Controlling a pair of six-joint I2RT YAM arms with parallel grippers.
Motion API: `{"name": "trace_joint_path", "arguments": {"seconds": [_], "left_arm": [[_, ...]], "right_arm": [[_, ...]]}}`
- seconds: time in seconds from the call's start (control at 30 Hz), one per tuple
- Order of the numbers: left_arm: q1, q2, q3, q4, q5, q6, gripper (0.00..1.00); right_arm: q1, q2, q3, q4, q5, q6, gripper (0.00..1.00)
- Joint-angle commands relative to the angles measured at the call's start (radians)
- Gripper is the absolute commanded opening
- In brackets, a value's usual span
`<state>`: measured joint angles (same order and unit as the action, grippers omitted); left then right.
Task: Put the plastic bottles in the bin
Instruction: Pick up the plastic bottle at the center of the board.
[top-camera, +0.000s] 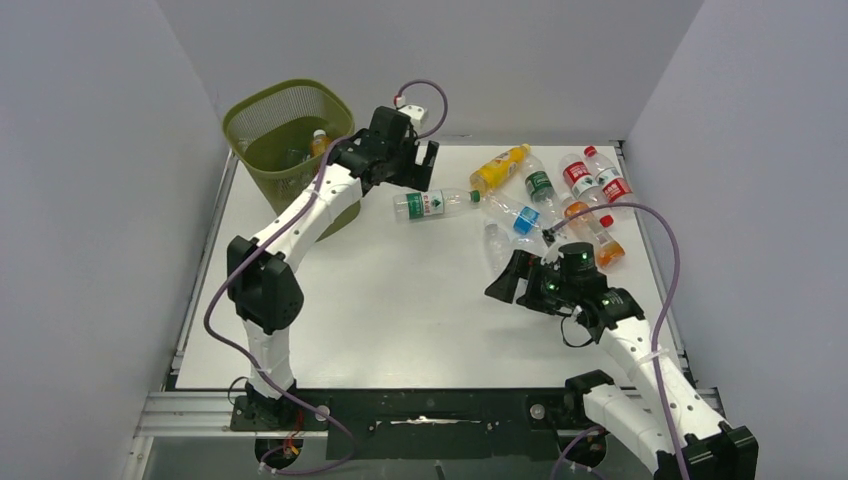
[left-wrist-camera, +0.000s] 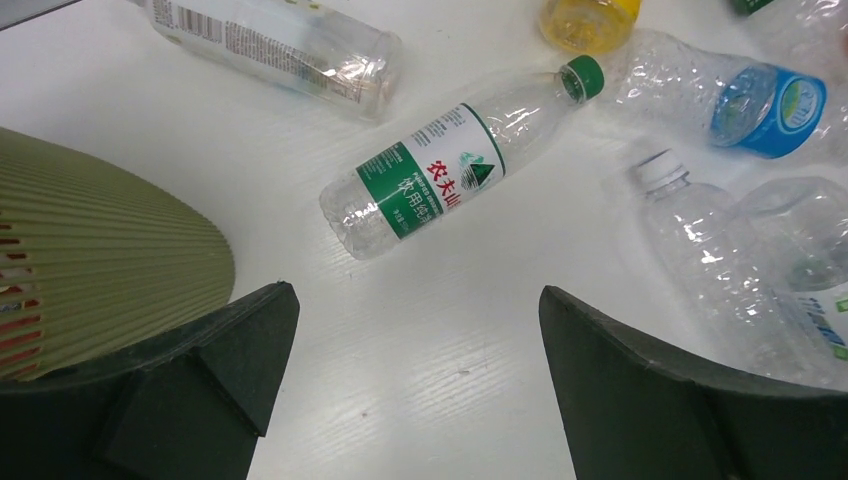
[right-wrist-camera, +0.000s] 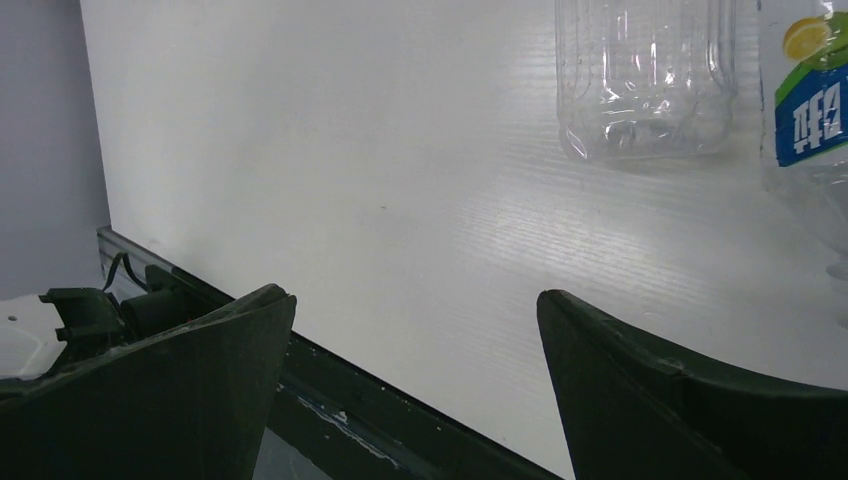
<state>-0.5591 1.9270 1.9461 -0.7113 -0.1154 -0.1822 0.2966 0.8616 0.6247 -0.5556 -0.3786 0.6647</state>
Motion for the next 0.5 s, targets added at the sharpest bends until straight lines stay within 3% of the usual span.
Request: {"name": "trace_joint_path", "arguments": {"seconds": [0.0,0.47], "left_arm": [[0.017,0.027,-0.028,0.146,0.044,0.114,0.93],[0.043,0.157,-0.066,0.226,0.167,0.272,0.92]], "right_arm": [[0.01,-0.057,0.01,0.02,0.049,0.081,0.98],[0.021,0.015,0.06,0.028,0.068,0.105,0.98]]}}
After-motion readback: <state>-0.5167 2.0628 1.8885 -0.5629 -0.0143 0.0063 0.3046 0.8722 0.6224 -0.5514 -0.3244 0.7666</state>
